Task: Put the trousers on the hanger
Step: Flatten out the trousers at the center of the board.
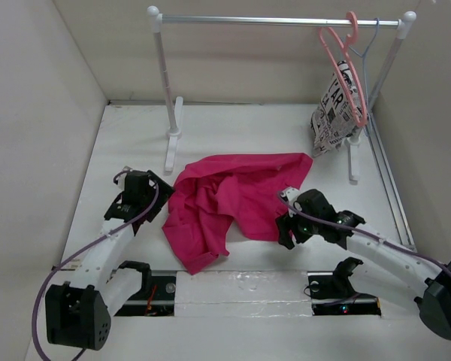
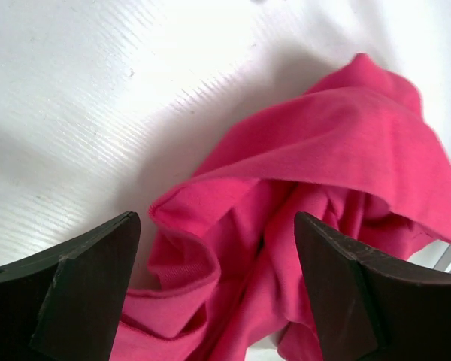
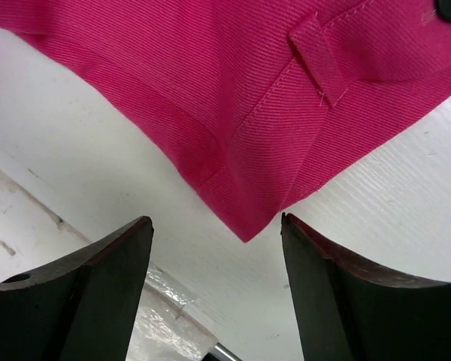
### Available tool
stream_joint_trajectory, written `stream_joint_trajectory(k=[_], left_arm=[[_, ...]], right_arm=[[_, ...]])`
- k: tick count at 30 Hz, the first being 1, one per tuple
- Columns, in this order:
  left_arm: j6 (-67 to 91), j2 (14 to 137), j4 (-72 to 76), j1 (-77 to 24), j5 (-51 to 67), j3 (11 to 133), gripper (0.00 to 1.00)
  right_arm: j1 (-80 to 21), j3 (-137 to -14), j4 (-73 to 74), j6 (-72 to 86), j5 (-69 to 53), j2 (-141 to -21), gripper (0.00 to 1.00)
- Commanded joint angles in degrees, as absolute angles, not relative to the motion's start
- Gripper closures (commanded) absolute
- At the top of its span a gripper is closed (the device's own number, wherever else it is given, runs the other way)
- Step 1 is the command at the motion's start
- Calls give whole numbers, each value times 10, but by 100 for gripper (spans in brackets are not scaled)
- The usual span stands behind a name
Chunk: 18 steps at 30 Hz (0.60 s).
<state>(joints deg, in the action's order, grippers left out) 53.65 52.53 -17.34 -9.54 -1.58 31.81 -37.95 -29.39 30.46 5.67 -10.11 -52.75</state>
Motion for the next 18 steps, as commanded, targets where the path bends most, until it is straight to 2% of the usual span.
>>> stream_joint_trajectory(k=[1,2,3,4,5,6,7,9,10,12,14,15,16,17,18], left_arm=[[512,564,-143,-76,45,308,20],[512,571,-131,-76,48,306,20],[513,585,-116,-76,55,301,20],[514,592,-90,-76,59,298,21],[515,599,-82,-76,64,298,22],[517,614,-78,-76,75,301,23],[515,621,-69,-76,80,302,29],[513,633,-62,-76,82,305,35],[506,635,-50,-76,83,304,50],[501,641,-42,-76,84,304,56],[495,648,-31,-76,90,306,70],[487,664,-26,-76,94,312,92],[487,664,-26,-76,94,312,92],[484,673,-28,-76,87,322,99],[482,678,-40,-76,82,330,100]], right_arm=[[-379,-285,229,79,-100,-560,26],[-370,-285,220,79,-97,-584,29],[-354,-288,208,76,-93,-596,39],[-346,-300,208,76,-86,-606,66],[-338,-309,214,74,-77,-613,78],[-322,-319,234,68,-51,-612,86],[-313,-329,247,66,-38,-605,99],[-294,-358,291,60,-4,-572,100],[-265,-366,309,56,25,-559,100],[-230,-383,357,43,60,-534,100],[-171,-385,372,47,68,-497,100],[-117,-379,373,62,56,-472,100],[-116,-379,373,62,58,-472,100],[-99,-388,388,76,59,-468,100],[-82,-394,393,77,59,-459,100]])
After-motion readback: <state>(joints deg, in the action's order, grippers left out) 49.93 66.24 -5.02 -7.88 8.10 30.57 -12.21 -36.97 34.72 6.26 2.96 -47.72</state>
